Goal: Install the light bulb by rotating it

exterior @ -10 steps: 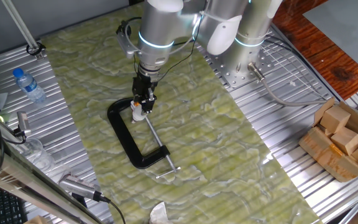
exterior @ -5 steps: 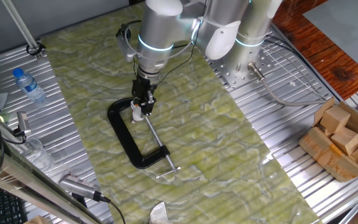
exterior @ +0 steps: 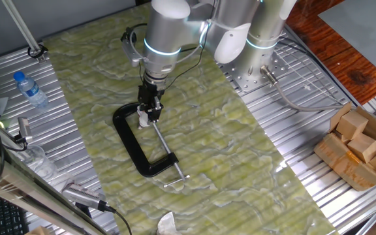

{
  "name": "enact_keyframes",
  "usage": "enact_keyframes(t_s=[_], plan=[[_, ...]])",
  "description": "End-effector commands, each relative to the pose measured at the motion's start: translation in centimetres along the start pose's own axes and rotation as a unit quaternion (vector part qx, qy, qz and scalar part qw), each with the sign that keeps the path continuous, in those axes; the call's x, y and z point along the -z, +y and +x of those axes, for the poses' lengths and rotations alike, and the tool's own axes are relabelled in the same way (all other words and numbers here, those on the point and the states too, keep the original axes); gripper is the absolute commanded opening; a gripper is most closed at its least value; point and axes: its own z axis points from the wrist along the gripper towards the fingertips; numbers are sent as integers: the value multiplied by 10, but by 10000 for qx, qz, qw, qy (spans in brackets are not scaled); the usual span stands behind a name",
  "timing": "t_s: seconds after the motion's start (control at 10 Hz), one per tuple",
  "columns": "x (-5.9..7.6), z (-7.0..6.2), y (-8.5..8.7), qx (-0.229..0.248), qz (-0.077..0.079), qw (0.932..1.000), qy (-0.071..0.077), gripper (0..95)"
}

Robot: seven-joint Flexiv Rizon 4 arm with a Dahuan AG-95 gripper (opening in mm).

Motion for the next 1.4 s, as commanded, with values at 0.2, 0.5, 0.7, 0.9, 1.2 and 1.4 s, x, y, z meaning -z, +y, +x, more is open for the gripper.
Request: enact_keyframes(t_s=[0.2, 0.5, 0.7, 0.9, 1.2, 1.4], plan=[[1, 2, -1, 5, 36, 10000, 7, 380], [1, 2, -1, 26, 41, 10000, 2, 380], [1, 2, -1, 40, 65, 10000, 1, 190], [1, 2, -1, 47, 85, 9999, 25, 0], [2, -1, 0, 123, 116, 9998, 104, 0], [4, -4, -1, 256, 143, 9994, 159, 0]])
